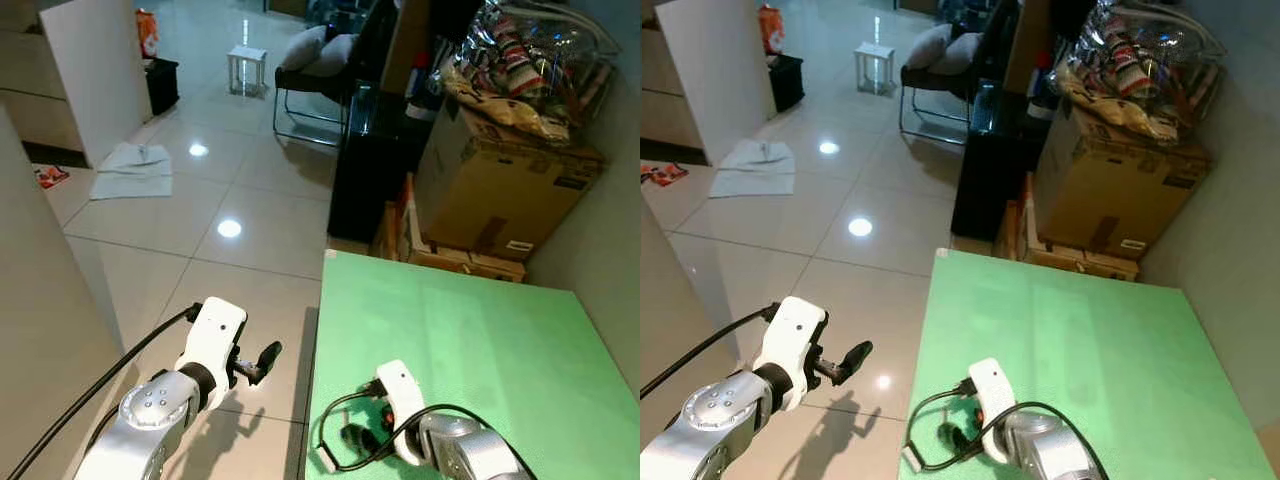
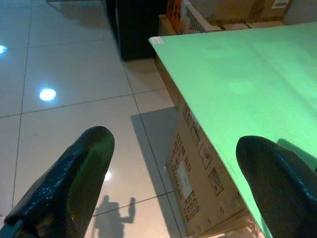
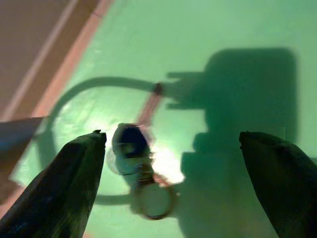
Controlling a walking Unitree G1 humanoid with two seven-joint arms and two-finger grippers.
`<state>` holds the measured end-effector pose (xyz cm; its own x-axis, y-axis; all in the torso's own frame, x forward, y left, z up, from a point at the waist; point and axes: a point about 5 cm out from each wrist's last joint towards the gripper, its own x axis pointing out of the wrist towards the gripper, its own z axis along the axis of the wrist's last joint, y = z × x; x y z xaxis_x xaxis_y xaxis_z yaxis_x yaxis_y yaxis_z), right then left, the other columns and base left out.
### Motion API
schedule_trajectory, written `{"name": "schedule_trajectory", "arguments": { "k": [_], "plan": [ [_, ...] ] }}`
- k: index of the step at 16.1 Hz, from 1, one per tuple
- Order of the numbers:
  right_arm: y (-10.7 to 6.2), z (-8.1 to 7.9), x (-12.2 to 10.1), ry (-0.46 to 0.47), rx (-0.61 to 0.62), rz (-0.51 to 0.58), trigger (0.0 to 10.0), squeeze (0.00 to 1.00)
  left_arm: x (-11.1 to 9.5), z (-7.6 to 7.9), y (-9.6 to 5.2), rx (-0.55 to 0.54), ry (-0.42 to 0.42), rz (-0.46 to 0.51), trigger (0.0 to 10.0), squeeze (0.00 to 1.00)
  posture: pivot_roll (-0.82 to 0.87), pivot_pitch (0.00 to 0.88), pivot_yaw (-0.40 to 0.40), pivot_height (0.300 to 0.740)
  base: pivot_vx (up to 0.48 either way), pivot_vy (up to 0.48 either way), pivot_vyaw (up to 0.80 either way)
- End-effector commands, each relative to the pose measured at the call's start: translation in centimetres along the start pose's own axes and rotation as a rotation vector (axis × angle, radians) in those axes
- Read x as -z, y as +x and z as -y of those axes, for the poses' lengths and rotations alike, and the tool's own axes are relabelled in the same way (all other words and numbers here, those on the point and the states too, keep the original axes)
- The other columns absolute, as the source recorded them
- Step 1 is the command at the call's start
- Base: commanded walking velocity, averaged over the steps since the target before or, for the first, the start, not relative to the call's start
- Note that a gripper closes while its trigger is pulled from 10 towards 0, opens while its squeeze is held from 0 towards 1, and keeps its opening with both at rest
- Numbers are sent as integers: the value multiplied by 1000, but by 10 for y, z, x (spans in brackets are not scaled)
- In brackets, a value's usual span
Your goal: Hang keys on a hook
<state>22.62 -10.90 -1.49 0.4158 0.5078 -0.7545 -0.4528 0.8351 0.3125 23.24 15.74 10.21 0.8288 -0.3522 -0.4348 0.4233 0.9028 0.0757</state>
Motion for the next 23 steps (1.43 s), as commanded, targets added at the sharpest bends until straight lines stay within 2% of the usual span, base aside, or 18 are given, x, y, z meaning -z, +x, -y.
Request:
{"name": "schedule_trajectory", "arguments": {
  "k": [1, 3, 5, 9, 13, 14, 15, 17, 23],
  "plan": [
    [-3, 2, 3, 47, -18, -10, 10000, 1000, 0, 4, 0, 11, 3, -3, 10000, 0, 50, 42, -142, 740, 0, 0, 0],
    [-2, -2, 4, 62, -46, -18, 10000, 1000, 1, 4, 0, 12, 4, -5, 10000, 0, 51, 41, -144, 740, 0, 0, 0],
    [-1, -7, 5, 37, -69, -39, 10000, 1000, 1, 4, 0, 13, 5, -6, 10000, 0, 56, 35, -144, 740, 0, 0, 0],
    [0, 1, 15, 17, -31, -90, 10000, 1000, 1, 7, 1, 25, 4, -11, 10000, 0, 56, 32, -143, 740, 0, 0, 0],
    [2, 0, 18, 22, -39, -104, 10000, 1000, 2, 7, 1, 29, 6, -11, 10000, 0, 59, 29, -143, 740, 0, 0, 0],
    [2, 1, 19, 23, -37, -106, 4784, 1000, 2, 8, 1, 30, 6, -11, 10000, 0, 61, 28, -143, 740, 0, 0, 0],
    [3, 3, 20, 19, -28, -111, 3412, 1000, 2, 8, 1, 31, 6, -11, 10000, 0, 61, 27, -144, 740, 0, 0, 0],
    [3, 3, 21, 16, -25, -112, 0, 1000, 2, 8, 1, 31, 5, -11, 10000, 0, 60, 28, -144, 740, 0, 0, 0],
    [7, 2, 27, 8, -35, -132, 0, 1000, 4, 10, -1, 33, 3, -18, 10000, 0, 63, 41, -145, 740, 0, 0, 0]
  ]
}}
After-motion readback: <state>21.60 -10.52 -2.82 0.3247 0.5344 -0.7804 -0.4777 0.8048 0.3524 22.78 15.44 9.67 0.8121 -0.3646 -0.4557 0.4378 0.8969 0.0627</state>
